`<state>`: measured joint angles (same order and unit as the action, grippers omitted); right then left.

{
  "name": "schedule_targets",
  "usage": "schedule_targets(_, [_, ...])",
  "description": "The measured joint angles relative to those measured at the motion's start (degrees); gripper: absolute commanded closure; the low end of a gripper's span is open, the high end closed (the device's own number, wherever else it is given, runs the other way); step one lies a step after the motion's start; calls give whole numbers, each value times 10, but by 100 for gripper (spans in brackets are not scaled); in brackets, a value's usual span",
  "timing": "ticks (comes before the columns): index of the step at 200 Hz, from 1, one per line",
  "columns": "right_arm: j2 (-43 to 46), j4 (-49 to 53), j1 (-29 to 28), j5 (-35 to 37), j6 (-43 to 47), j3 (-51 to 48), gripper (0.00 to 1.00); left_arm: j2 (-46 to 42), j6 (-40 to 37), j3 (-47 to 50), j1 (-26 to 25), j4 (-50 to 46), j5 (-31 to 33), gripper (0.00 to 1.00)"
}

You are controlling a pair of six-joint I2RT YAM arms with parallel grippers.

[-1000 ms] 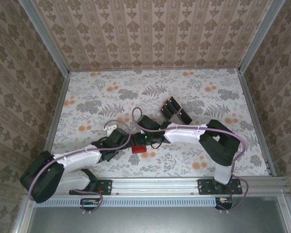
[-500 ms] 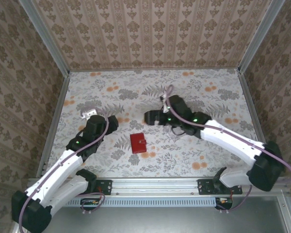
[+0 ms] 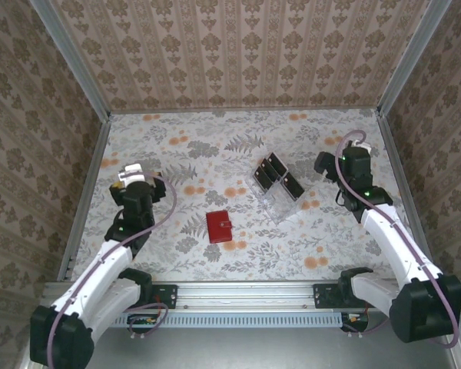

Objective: Put the credit cards into the card holder

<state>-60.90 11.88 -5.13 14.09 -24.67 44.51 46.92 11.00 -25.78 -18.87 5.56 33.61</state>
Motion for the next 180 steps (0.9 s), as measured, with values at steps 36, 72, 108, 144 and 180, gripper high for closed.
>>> schedule_targets(36, [-41, -96, 24, 44, 48, -64, 0, 48, -48, 10, 67, 63, -15, 0])
schedule_targets(72, [-113, -200, 32, 57, 79, -101, 0, 127, -82, 28, 85, 137, -34, 0])
schedule_targets(108, [-167, -300, 33, 56, 122, -119, 0, 267, -122, 48, 85, 270, -65, 0])
schedule_targets(144, [-208, -436, 37, 32, 158, -176, 0, 360, -157, 55, 92, 389, -122, 0])
schedule_targets(180, [-255, -540, 40, -17, 187, -210, 0, 386, -160, 59, 123, 441, -173, 0])
